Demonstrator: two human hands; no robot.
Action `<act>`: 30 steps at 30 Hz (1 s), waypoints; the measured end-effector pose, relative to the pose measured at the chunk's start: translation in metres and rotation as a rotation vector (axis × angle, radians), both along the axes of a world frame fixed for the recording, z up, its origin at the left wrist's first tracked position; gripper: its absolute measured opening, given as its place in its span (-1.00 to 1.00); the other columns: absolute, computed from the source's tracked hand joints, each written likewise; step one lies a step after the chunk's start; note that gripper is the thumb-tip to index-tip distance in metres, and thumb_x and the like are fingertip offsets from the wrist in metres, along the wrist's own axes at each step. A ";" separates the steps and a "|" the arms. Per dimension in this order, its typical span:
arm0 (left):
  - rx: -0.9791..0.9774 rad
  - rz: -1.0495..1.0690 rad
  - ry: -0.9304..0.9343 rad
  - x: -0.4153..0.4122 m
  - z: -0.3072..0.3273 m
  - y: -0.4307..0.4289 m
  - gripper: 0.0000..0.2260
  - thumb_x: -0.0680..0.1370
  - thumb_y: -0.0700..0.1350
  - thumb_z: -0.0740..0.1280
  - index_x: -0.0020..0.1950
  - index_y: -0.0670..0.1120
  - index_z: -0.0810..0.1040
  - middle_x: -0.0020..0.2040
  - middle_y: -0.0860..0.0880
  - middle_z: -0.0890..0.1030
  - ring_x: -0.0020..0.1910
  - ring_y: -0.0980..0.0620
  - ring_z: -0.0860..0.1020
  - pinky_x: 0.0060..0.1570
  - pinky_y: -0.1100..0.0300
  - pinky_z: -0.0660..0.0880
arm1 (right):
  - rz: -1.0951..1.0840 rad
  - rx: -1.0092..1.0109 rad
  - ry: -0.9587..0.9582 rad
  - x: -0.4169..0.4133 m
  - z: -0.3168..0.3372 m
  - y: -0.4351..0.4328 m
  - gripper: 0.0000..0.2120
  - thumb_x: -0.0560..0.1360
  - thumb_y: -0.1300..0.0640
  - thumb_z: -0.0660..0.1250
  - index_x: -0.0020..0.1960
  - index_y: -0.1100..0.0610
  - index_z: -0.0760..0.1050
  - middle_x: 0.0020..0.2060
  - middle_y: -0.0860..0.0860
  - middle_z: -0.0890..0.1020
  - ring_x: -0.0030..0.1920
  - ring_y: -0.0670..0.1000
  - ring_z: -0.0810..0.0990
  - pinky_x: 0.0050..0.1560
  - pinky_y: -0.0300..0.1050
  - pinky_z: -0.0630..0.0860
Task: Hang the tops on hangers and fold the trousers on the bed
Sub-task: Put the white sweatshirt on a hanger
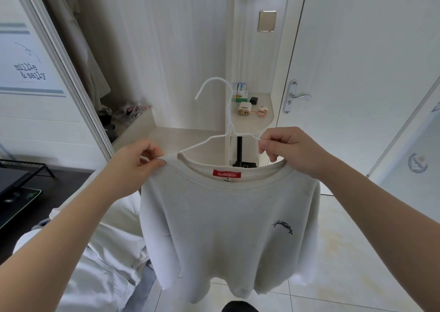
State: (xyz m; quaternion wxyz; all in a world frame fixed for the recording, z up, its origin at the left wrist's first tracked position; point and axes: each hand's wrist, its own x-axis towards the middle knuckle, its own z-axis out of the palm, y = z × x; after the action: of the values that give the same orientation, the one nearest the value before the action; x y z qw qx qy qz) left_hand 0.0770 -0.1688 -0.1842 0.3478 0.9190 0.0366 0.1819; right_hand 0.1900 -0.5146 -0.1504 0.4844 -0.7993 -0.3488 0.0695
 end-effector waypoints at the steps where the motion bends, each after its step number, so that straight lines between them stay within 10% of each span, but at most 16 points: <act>1: -0.008 -0.029 0.026 0.001 -0.002 0.000 -0.87 0.58 -0.14 0.43 -0.05 0.10 0.55 -0.08 0.08 0.63 -0.14 0.21 0.58 -0.12 0.31 0.46 | -0.004 0.010 -0.003 0.001 -0.001 0.001 -0.80 0.62 0.24 0.30 -0.15 0.20 0.60 -0.40 0.04 0.51 -0.31 -0.02 0.48 -0.19 -0.23 0.40; 9: 0.004 0.034 -0.179 0.012 -0.008 -0.010 -0.89 0.64 -0.18 0.32 -0.03 -0.01 0.59 -0.19 0.05 0.61 -0.17 0.21 0.53 -0.25 0.46 0.35 | -0.003 -0.099 0.059 0.013 0.003 -0.011 -0.89 0.58 0.15 0.38 0.04 0.05 0.68 -0.13 -0.04 0.71 -0.06 -0.09 0.63 0.03 -0.28 0.48; 16: 0.002 0.119 -0.249 0.024 0.011 0.012 -0.86 0.65 -0.15 0.32 -0.06 0.07 0.55 -0.14 0.05 0.61 -0.14 0.27 0.52 -0.20 0.47 0.35 | -0.168 -0.119 0.134 0.030 -0.025 -0.055 -0.84 0.60 0.25 0.33 -0.05 0.15 0.69 -0.16 0.08 0.72 -0.11 0.01 0.66 0.13 0.20 0.60; 22: 0.033 0.076 -0.290 0.040 0.032 0.008 -0.92 0.65 -0.17 0.29 -0.01 -0.10 0.56 -0.11 -0.11 0.61 -0.15 0.04 0.50 -0.21 0.47 0.34 | -0.035 -0.092 0.165 0.032 -0.007 -0.039 -0.88 0.60 0.22 0.35 0.01 0.12 0.68 -0.11 0.01 0.72 -0.08 -0.05 0.67 0.03 -0.10 0.60; 30: 0.042 0.051 -0.392 0.058 0.058 0.016 -0.76 0.65 -0.19 0.31 -0.10 0.16 0.51 -0.11 0.27 0.59 -0.11 0.29 0.51 -0.10 0.43 0.37 | 0.202 -0.015 0.550 0.049 0.022 -0.039 -0.89 0.44 0.16 0.53 -0.06 0.15 0.66 -0.19 0.02 0.66 -0.17 0.01 0.62 -0.13 -0.18 0.57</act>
State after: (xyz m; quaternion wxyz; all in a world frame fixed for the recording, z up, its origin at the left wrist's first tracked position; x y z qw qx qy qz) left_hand 0.1349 -0.1533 -0.1260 0.3242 0.8719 -0.0122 0.3668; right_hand 0.2394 -0.5534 -0.1284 0.5457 -0.7150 -0.2817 0.3340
